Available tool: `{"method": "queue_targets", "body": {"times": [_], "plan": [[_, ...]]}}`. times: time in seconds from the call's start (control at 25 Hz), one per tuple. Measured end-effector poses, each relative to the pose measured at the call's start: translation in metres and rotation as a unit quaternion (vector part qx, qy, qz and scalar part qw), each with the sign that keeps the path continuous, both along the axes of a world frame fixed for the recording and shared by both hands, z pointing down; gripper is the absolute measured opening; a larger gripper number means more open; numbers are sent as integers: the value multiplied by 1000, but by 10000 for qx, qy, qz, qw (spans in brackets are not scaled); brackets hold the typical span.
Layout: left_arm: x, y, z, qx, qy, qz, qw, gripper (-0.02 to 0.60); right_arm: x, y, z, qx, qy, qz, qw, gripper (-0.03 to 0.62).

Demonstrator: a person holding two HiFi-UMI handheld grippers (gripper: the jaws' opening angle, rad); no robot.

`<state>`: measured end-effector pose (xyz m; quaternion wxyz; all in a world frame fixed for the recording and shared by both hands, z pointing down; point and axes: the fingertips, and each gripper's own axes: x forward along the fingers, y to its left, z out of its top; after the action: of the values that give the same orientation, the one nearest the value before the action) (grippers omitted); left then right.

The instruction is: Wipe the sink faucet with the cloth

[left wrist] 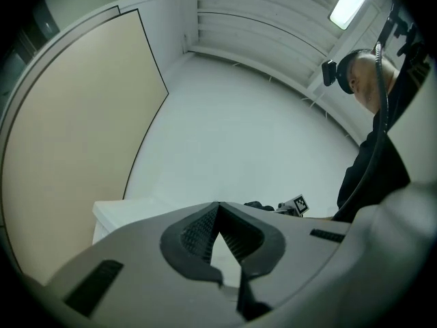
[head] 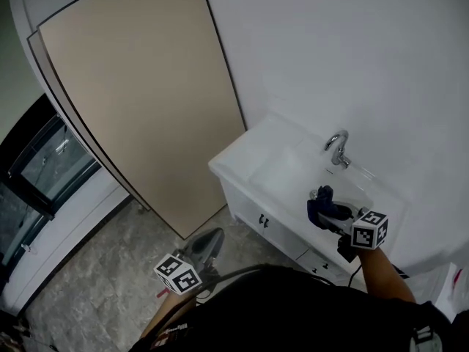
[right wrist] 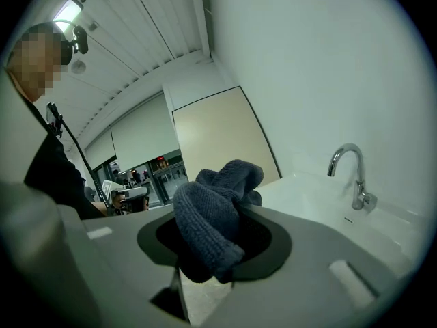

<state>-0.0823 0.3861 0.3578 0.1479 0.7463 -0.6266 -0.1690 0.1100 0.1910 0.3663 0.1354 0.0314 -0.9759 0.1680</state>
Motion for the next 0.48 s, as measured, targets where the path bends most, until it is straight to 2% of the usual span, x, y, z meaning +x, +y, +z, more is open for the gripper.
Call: {"method": "queue_targets", "body": {"times": [0.12, 0.32, 0.48], "plan": [[-6, -48, -3, -25, 10, 4, 10000, -9, -9, -43, 1, 23, -100, -41, 9999, 143], [-8, -129, -9, -85, -35, 307, 9995, -9, -13, -111, 1, -66, -209, 163, 9996, 143], [-18, -168, -8, -134, -68, 828, 9965, -9, -11, -130, 11, -228, -196, 626, 9976, 143]]}}
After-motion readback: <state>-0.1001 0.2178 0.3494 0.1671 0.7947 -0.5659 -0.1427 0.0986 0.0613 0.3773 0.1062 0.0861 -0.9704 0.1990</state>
